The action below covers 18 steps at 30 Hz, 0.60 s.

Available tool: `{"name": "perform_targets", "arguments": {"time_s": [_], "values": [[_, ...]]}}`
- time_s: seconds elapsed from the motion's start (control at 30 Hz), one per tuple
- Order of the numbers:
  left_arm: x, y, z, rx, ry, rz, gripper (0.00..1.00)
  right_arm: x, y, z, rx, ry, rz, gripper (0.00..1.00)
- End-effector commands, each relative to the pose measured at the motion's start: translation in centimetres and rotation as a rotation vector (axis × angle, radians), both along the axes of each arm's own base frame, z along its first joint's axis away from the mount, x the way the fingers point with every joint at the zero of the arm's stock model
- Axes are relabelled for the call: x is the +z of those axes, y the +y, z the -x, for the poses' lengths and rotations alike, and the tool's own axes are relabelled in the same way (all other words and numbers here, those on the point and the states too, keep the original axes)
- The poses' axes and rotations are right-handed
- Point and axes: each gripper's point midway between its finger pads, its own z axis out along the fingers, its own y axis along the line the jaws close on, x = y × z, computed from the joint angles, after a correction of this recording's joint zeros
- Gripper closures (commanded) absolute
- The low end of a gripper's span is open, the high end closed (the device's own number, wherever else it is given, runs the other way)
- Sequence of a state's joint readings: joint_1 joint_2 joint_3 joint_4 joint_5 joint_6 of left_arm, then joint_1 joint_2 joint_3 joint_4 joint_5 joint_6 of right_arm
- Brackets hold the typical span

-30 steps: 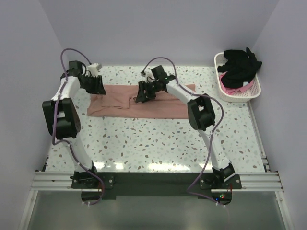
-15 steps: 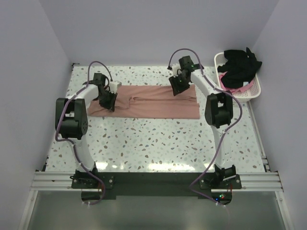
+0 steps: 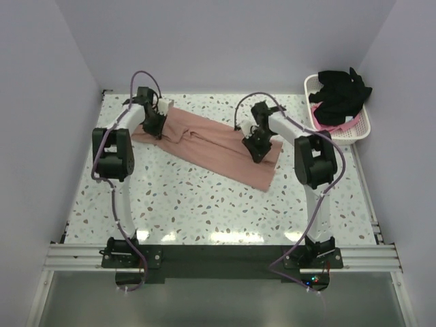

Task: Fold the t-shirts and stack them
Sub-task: Fold the tshirt

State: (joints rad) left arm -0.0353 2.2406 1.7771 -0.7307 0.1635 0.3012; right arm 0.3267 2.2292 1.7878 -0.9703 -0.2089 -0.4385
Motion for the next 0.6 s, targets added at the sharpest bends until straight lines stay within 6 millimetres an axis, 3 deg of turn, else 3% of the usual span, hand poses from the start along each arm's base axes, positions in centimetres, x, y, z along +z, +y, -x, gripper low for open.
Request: {"name": "perform_targets", "arguments": {"time_s": [0.0, 0.07, 0.1, 0.13, 0.17, 0.2, 0.23, 0.27, 0.3, 0.33, 0.43, 0.57], "values": [[-0.9, 0.9, -6.3, -0.036, -0.105, -0.033, 0.85, 3.9, 6.8, 11.2, 0.249, 0.256, -0.243, 0.76], [0.7, -0.3, -8.8, -0.063, -0.178, 0.026, 0.78, 6.3, 9.0, 14.1, 0.301, 0.327, -0.348, 0.71], [3.4, -0.9, -10.7, -0.074, -0.261, 0.056, 0.76, 8.3, 10.4, 14.3, 0.31, 0.335, -0.435, 0.69], [4.7, -1.6, -11.2, -0.093, -0.293, 0.087, 0.74, 8.8, 10.4, 13.8, 0.292, 0.338, -0.442, 0.67], [7.2, -2.8, -11.2, -0.133, -0.344, 0.151, 0.67, 9.5, 10.0, 13.3, 0.272, 0.341, -0.441, 0.64], [8.3, -3.2, -11.0, -0.133, -0.363, 0.174, 0.65, 10.6, 10.0, 11.4, 0.256, 0.283, -0.45, 0.63], [9.3, -3.6, -10.7, -0.131, -0.381, 0.192, 0.64, 10.5, 8.8, 9.2, 0.19, 0.258, -0.449, 0.63], [11.9, -3.8, -10.2, -0.125, -0.423, 0.205, 0.62, 10.5, 8.1, 7.6, 0.156, 0.222, -0.435, 0.62], [10.8, -3.9, -9.0, -0.104, -0.389, 0.218, 0.62, 10.4, 7.3, 5.8, 0.136, 0.167, -0.392, 0.62], [11.8, -3.7, -8.5, -0.092, -0.397, 0.215, 0.62, 9.3, 6.3, 4.2, 0.106, 0.137, -0.353, 0.63], [9.5, -3.8, -6.1, -0.048, -0.292, 0.234, 0.62, 8.0, 5.2, 1.8, 0.097, 0.062, -0.255, 0.66], [6.6, -4.2, -3.9, -0.028, -0.196, 0.253, 0.63, 4.8, 4.4, 1.0, 0.086, 0.071, -0.164, 0.72]]}}
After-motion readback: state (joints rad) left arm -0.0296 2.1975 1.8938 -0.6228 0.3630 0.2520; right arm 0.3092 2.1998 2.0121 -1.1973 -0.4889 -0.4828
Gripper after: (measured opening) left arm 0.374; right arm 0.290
